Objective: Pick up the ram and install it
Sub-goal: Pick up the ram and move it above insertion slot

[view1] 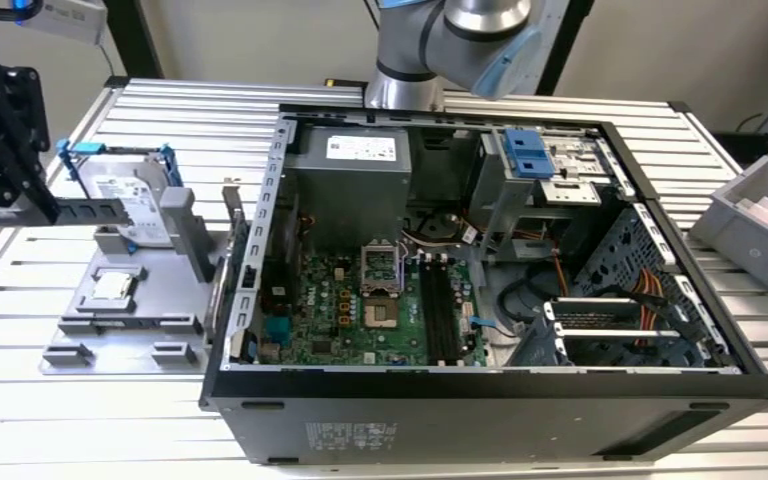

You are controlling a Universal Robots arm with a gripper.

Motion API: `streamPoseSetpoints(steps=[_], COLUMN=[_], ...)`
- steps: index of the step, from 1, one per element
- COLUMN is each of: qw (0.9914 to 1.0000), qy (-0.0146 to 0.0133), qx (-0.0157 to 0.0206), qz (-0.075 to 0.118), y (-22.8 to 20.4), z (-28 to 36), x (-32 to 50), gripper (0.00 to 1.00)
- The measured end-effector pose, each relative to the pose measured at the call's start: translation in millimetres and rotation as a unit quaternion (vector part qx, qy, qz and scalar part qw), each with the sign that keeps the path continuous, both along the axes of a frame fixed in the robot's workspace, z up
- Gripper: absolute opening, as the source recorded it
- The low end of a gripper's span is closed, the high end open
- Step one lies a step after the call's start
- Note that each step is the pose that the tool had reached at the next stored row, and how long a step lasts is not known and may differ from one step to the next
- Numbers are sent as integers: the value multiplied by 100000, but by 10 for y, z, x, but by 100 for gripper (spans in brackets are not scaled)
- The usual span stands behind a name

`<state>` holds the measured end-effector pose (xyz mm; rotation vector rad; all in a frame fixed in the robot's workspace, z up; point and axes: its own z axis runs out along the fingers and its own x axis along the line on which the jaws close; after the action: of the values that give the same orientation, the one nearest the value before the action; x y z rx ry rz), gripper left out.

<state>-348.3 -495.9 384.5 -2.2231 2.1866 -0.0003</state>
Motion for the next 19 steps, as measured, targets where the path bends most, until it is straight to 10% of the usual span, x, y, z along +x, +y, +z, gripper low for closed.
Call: streamPoseSetpoints(steps=[9, 19], qw=[100000, 100000], qy=[-48, -51], qx=[-3, -69], qz=[-2, -1], y=[95, 98], z=[76, 96], x=[-1, -1], gripper=[0, 0])
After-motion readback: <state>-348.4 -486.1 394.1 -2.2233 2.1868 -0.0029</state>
